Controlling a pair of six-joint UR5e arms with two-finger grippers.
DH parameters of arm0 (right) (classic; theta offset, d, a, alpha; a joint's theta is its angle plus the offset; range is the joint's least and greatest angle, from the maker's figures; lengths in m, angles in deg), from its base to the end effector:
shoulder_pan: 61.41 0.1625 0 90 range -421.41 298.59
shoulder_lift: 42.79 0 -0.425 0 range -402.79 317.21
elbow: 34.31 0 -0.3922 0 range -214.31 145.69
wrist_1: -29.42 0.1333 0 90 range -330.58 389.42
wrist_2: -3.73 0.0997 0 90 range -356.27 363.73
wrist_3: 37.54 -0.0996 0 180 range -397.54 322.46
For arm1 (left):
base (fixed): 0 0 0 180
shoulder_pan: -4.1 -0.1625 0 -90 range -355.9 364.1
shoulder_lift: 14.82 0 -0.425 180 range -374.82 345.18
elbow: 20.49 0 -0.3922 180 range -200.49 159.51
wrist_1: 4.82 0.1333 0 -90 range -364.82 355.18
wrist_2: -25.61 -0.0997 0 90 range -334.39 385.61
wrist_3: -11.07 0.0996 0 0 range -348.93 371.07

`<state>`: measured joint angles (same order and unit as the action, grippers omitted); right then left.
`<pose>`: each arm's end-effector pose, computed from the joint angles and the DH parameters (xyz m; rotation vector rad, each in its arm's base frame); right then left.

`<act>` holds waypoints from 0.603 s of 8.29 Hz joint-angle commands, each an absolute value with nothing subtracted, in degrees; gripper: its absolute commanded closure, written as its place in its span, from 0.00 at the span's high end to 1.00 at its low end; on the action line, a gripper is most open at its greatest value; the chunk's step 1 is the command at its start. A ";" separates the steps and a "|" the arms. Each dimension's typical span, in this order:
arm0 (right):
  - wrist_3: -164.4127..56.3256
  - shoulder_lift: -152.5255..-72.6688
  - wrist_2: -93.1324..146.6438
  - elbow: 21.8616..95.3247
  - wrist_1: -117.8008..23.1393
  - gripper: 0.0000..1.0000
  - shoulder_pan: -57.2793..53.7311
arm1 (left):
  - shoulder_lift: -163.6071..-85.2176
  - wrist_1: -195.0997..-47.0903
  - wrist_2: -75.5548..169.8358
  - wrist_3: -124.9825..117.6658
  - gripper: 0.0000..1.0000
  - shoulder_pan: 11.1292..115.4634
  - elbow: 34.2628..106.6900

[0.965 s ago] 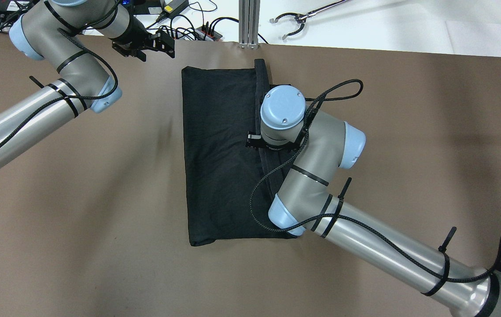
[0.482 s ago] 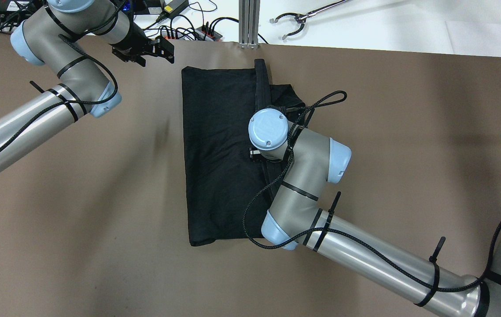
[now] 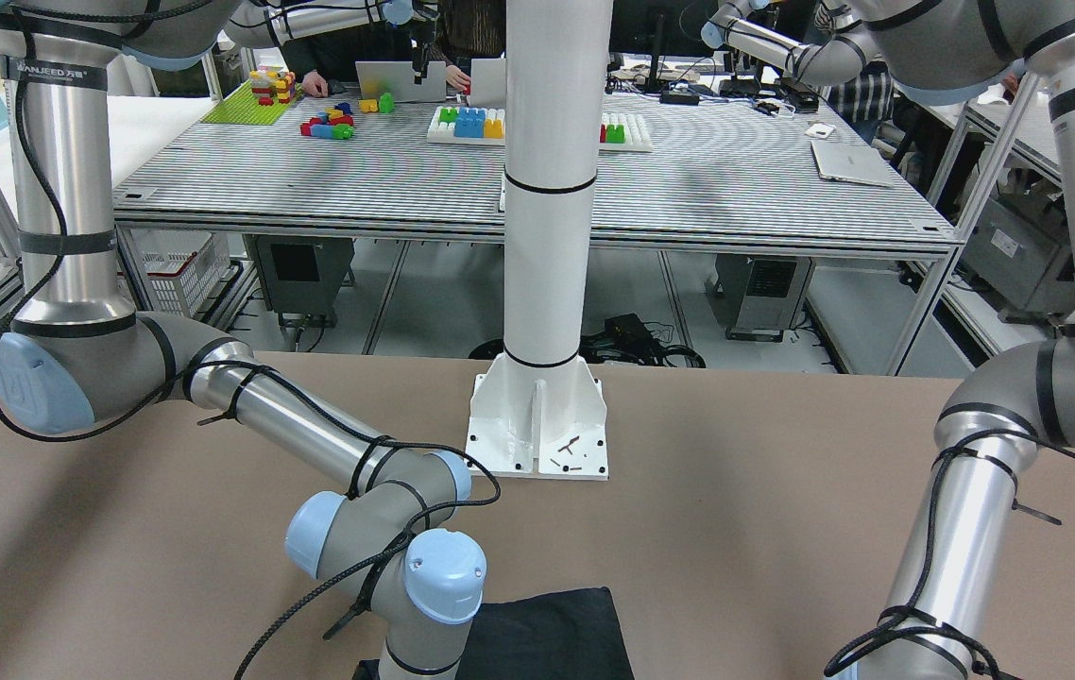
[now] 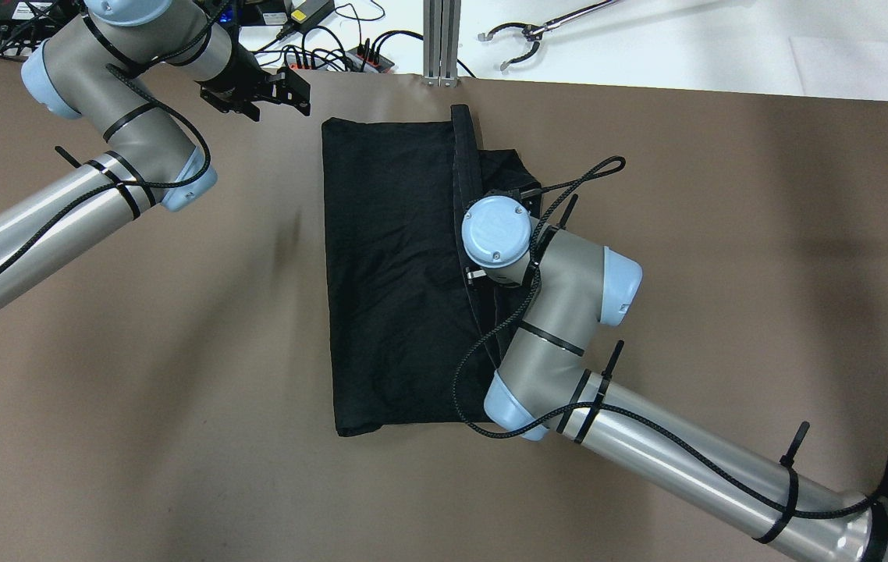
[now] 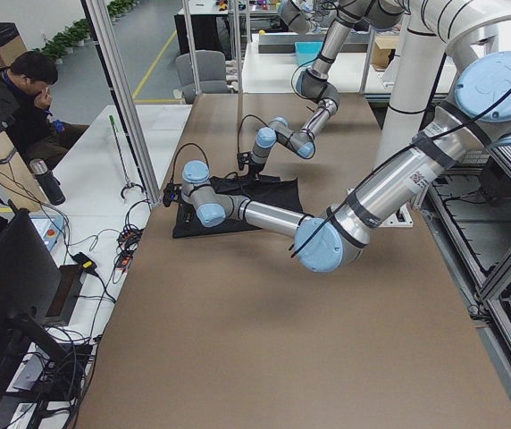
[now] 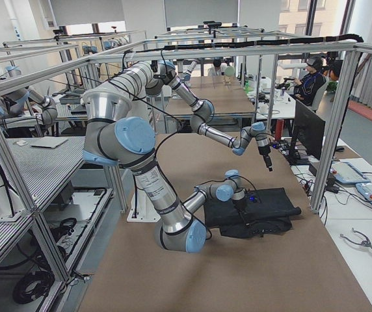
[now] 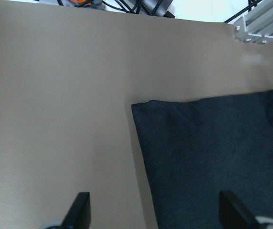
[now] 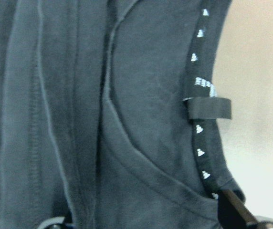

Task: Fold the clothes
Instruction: 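Release the left gripper and lift it away while the right gripper presses the fold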

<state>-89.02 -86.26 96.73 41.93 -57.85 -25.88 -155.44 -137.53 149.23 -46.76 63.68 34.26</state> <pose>-0.5580 -0.5559 0.2657 0.3326 -0.5252 -0.0667 0.3528 -0.7551 0.2874 0.3322 1.0652 -0.1306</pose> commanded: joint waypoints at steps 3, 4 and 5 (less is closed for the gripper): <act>-80.35 -98.93 97.33 52.49 -55.39 0.94 -21.60 | -155.27 -137.62 149.18 -46.67 0.95 63.16 34.26; -80.61 -98.60 97.60 53.30 -55.66 0.94 -21.68 | -155.27 -137.62 149.18 -46.67 0.95 63.16 34.26; -81.57 -97.82 98.73 54.10 -55.84 0.94 -21.68 | -155.27 -137.71 149.18 -46.76 0.95 63.16 34.26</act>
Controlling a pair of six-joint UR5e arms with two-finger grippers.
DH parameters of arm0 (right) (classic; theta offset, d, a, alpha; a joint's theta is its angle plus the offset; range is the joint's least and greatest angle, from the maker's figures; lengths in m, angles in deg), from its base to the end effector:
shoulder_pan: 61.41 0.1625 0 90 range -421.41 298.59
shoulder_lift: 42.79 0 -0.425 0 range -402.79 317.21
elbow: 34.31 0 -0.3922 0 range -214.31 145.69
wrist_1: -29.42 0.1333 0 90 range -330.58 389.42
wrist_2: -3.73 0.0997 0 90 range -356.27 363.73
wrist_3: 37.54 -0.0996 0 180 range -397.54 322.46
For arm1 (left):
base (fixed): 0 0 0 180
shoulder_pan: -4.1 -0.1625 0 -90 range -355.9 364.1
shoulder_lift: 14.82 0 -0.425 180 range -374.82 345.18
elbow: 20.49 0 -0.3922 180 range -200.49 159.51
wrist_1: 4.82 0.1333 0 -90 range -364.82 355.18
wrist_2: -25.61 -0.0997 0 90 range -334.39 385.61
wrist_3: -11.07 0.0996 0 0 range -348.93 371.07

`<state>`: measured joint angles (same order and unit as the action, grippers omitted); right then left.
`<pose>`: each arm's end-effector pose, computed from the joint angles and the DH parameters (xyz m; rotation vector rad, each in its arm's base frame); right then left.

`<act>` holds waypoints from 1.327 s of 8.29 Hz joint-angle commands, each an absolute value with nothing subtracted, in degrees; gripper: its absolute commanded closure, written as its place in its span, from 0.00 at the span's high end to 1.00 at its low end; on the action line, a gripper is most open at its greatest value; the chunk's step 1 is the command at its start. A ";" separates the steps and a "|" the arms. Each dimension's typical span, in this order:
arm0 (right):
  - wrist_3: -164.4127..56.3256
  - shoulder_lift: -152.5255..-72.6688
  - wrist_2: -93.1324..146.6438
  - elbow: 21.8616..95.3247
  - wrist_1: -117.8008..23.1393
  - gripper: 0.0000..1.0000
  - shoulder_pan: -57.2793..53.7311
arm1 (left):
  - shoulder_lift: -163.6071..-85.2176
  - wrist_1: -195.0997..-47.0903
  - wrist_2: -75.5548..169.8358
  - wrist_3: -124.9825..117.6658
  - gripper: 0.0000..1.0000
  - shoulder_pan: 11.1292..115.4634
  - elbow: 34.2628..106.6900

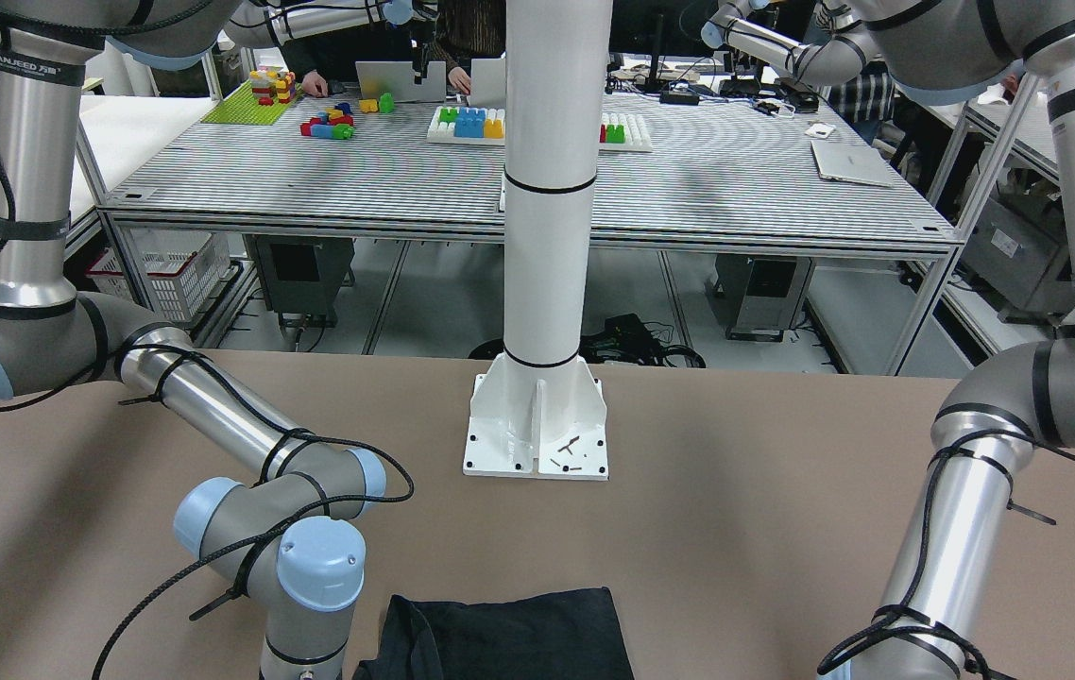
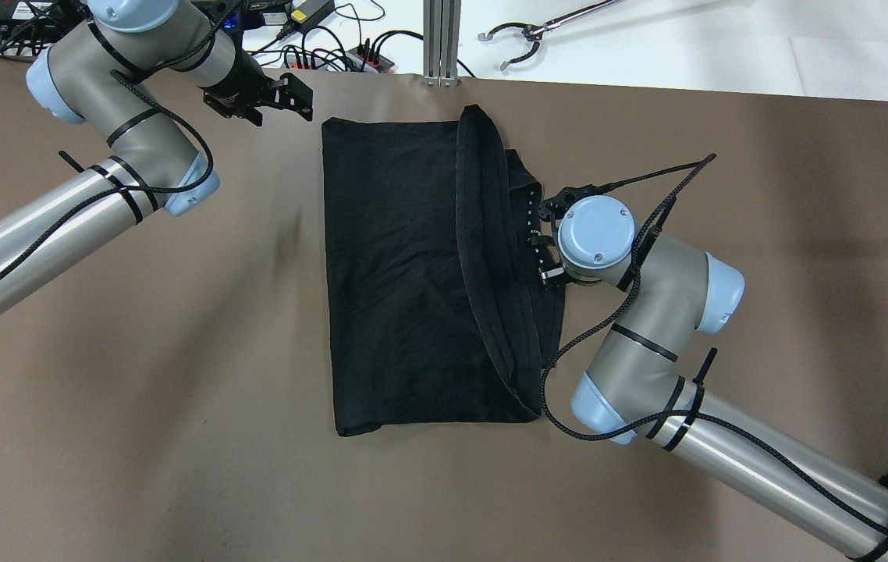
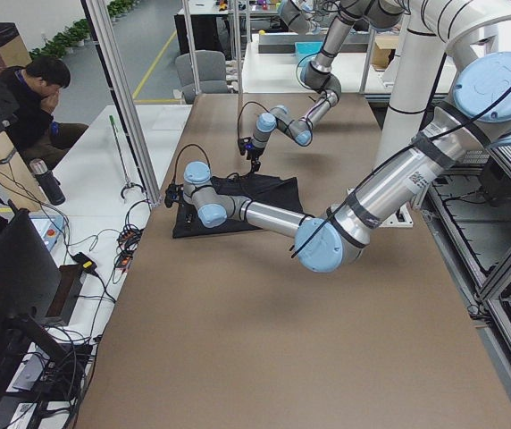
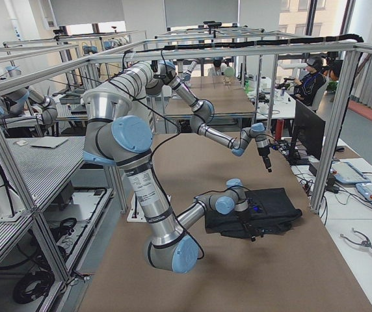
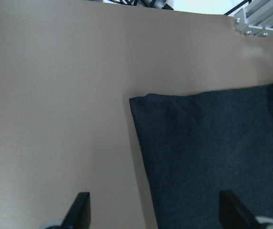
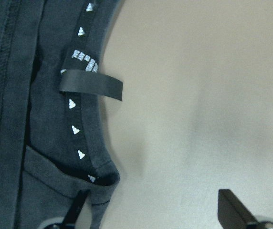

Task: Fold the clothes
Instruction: 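Release the left gripper and lift it away while the right gripper presses the fold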

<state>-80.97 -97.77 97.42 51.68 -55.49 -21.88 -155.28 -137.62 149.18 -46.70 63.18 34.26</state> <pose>-0.4739 -0.5556 0.3301 0.3848 -0.5032 -0.1390 0.3591 -0.7517 0.2896 0.3278 1.0651 -0.1227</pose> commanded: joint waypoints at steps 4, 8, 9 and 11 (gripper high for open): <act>-85.88 -95.09 101.56 62.97 -64.36 0.93 -27.80 | -154.74 -137.79 149.27 -46.76 0.95 63.16 34.44; -85.18 -94.91 95.24 62.81 -64.28 0.78 -36.08 | -154.13 -137.88 149.36 -46.67 0.95 63.16 34.53; -84.66 -94.91 94.71 62.54 -64.28 0.66 -36.35 | -153.95 -137.88 149.36 -46.67 0.95 63.16 34.87; -81.42 -95.08 93.47 62.45 -64.28 0.44 -36.36 | -153.60 -137.97 149.36 -46.58 0.95 63.16 34.88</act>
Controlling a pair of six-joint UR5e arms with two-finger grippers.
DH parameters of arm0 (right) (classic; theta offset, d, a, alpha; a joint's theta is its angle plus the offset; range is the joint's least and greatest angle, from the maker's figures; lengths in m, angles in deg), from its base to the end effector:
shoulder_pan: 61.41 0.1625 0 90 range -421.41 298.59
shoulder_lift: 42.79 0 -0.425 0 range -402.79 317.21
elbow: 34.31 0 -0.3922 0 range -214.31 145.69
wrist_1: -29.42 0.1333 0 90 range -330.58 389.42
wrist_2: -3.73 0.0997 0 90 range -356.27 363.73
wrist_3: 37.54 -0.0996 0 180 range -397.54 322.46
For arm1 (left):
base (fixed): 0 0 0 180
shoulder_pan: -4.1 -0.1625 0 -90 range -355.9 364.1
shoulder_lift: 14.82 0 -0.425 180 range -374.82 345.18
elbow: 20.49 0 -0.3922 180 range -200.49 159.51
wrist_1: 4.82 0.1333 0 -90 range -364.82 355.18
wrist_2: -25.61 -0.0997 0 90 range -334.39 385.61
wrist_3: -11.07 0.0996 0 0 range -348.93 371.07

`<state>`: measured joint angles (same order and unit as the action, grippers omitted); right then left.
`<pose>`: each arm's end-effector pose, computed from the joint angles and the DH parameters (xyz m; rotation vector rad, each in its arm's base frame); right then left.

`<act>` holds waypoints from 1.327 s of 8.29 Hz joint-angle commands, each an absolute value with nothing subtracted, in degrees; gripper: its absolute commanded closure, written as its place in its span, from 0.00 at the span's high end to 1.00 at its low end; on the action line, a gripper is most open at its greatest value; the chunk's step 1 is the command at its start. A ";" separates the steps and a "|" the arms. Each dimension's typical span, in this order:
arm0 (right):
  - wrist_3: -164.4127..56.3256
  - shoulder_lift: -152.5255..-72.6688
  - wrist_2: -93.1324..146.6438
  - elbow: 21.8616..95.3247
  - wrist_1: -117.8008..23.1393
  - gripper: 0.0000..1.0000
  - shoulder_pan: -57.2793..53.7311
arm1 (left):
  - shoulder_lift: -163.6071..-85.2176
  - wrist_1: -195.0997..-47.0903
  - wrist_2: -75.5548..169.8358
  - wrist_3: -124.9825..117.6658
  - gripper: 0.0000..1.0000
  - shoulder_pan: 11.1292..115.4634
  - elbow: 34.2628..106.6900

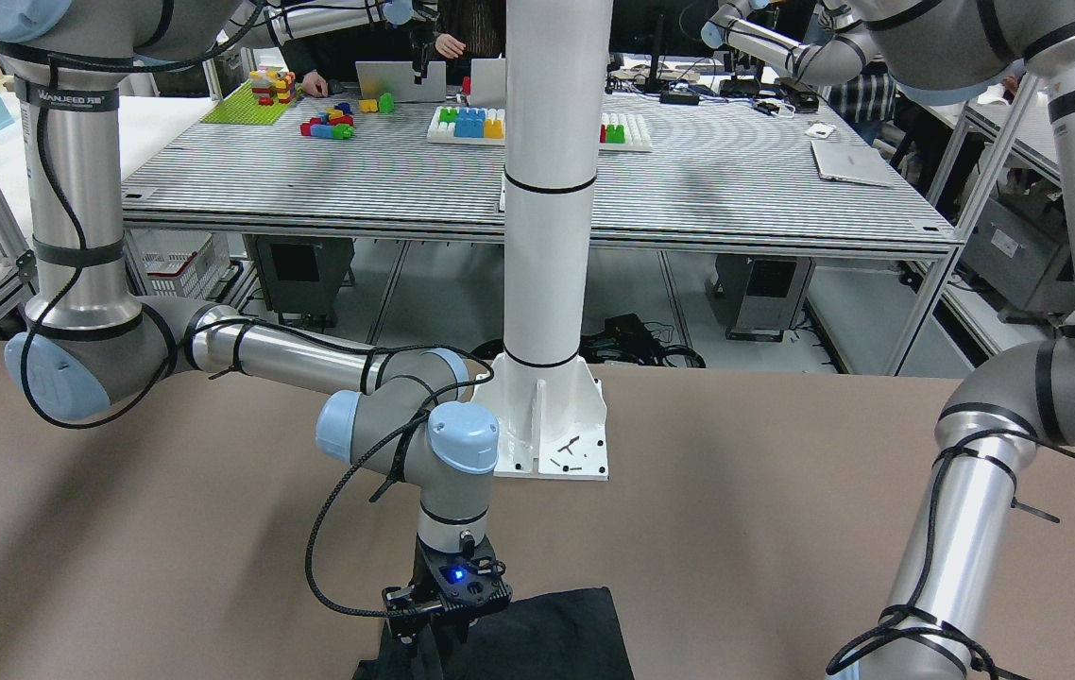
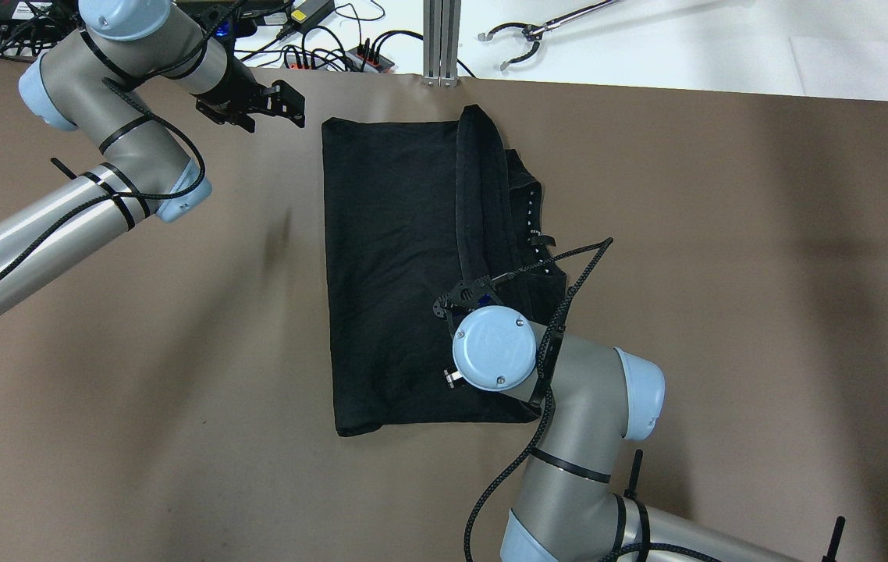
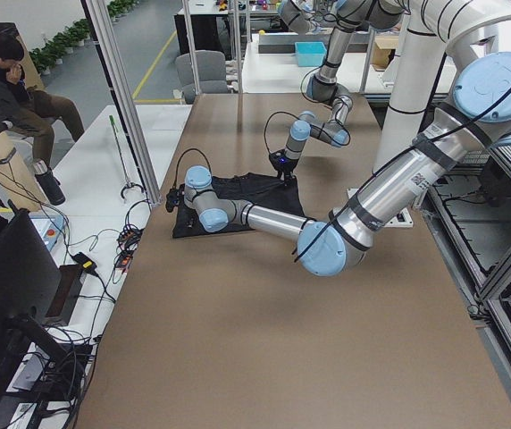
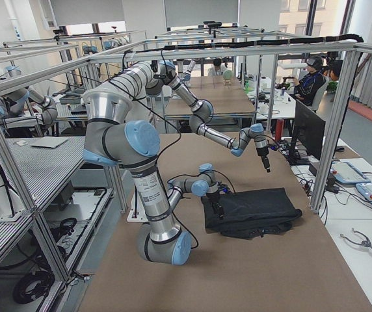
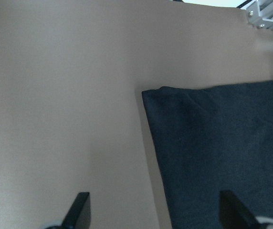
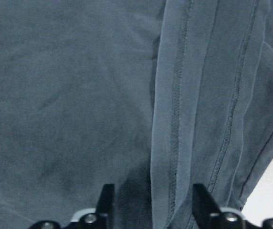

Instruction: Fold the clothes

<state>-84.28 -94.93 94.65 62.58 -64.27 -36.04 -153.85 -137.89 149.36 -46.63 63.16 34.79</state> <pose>-0.5580 -0.4103 0.2315 0.3929 -0.6030 -0.3045 0.3570 -0.7472 0.3049 0.3177 1.0603 -0.1237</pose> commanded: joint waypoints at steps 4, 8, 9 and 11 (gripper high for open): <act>-80.78 -95.44 93.29 62.45 -64.19 0.30 -36.36 | -153.25 -137.88 149.36 -46.58 0.95 63.16 35.05; -77.64 -95.87 93.64 62.98 -63.84 0.00 -35.40 | -153.25 -137.88 149.36 -46.58 0.95 63.16 34.97; -77.62 -96.75 93.82 63.50 -63.84 0.00 -34.95 | -153.25 -137.88 149.36 -46.58 0.95 63.08 35.05; -77.88 -105.84 93.82 71.46 -63.57 0.00 -35.04 | -153.16 -137.97 147.79 -46.58 0.95 62.90 34.97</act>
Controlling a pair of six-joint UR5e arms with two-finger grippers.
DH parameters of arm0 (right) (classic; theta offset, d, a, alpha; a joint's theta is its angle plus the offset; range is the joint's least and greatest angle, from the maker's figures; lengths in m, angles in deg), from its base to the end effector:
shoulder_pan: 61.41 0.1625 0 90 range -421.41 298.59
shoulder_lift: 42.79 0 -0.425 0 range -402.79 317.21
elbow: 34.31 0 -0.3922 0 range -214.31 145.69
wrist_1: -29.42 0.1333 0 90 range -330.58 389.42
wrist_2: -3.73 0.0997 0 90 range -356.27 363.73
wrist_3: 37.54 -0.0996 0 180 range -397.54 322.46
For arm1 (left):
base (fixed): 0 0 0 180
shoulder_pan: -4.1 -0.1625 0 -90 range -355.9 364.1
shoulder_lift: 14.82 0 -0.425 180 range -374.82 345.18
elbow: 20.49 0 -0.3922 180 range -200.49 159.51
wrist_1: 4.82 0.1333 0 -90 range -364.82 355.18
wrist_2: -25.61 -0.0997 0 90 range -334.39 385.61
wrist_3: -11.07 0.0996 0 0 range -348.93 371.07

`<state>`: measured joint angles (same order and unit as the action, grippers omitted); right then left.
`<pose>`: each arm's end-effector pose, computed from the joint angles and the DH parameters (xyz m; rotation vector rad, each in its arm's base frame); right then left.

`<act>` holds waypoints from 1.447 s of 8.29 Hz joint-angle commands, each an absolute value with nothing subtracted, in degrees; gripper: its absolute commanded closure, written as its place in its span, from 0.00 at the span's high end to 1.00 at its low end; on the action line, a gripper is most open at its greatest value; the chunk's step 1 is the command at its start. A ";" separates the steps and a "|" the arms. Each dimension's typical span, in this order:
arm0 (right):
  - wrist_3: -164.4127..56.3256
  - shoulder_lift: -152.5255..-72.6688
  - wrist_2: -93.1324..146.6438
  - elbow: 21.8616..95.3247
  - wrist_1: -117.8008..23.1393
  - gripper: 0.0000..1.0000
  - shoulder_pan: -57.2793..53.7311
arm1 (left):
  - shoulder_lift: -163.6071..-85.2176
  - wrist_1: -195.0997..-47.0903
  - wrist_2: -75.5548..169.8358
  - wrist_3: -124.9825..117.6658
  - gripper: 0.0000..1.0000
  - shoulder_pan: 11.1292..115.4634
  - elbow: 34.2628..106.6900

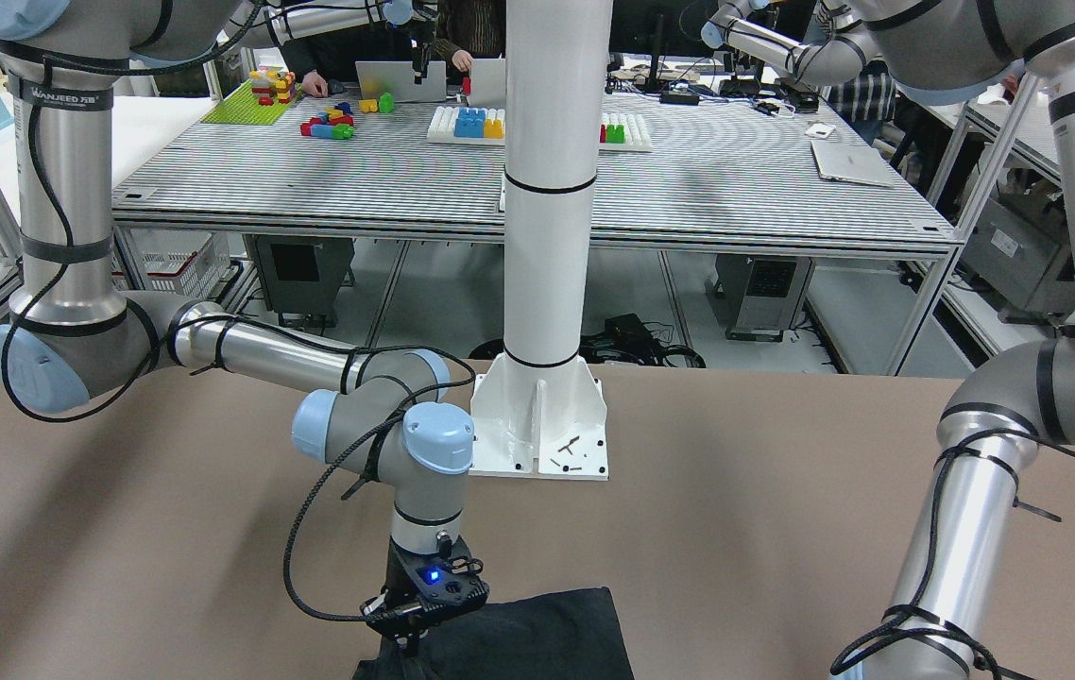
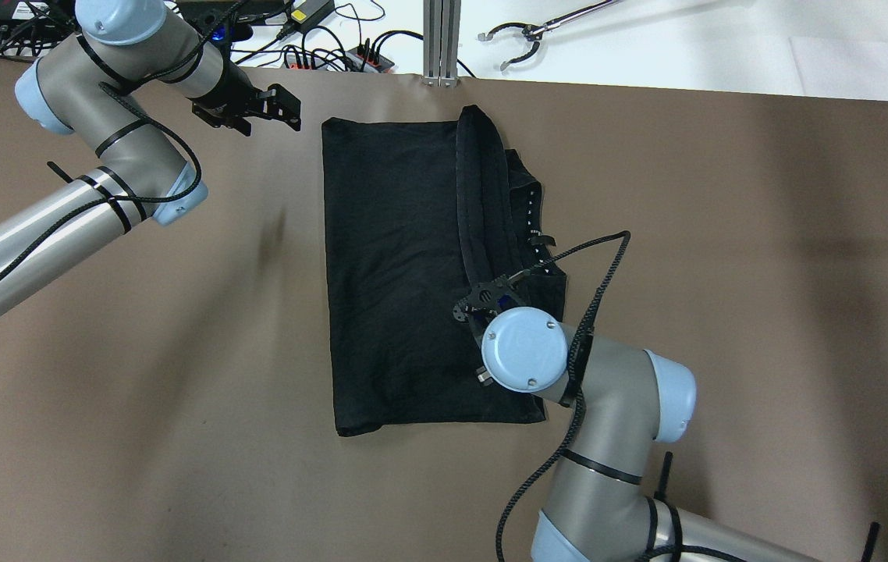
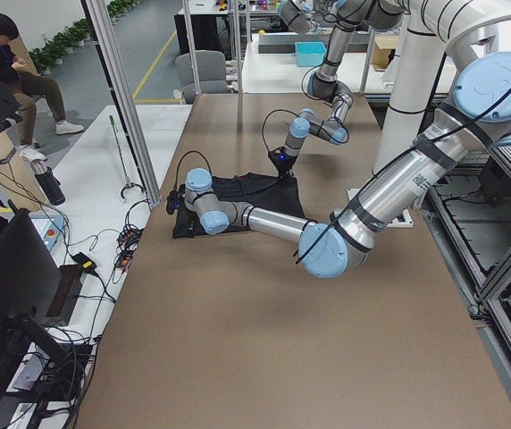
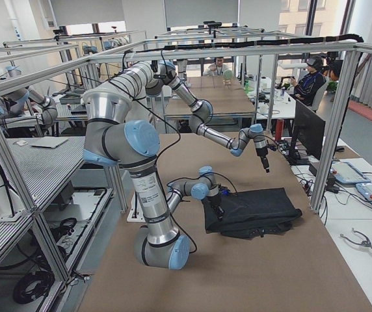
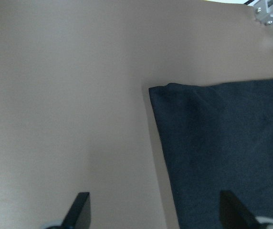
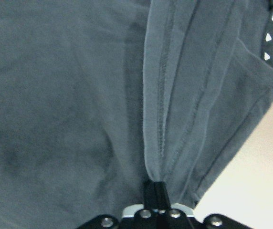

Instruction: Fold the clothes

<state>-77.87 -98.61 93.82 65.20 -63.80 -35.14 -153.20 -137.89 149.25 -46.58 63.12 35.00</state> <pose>-0.5355 -0.4128 0.2542 0.4363 -0.5615 -0.3917 0.3563 -0.7453 0.3124 0.3133 1.0546 -0.1261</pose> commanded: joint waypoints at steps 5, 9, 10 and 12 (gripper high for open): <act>-84.01 -109.15 92.15 75.28 -63.57 0.93 -36.18 | -153.16 -137.97 147.34 -46.93 0.95 62.11 35.76; -83.42 -100.14 92.15 67.34 -63.66 0.93 -31.97 | -153.16 -137.97 147.34 -46.94 0.95 61.93 35.84; -83.51 -97.05 92.33 63.20 -63.66 0.93 -30.48 | -153.16 -137.97 147.34 -46.94 0.95 61.93 35.84; -80.98 -94.04 92.42 55.98 -62.18 0.93 -29.33 | -153.16 -137.97 147.34 -46.93 0.95 61.93 35.84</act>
<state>-83.22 -97.24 92.32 62.73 -63.57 -30.55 -153.16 -137.97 147.34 -46.90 61.94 35.84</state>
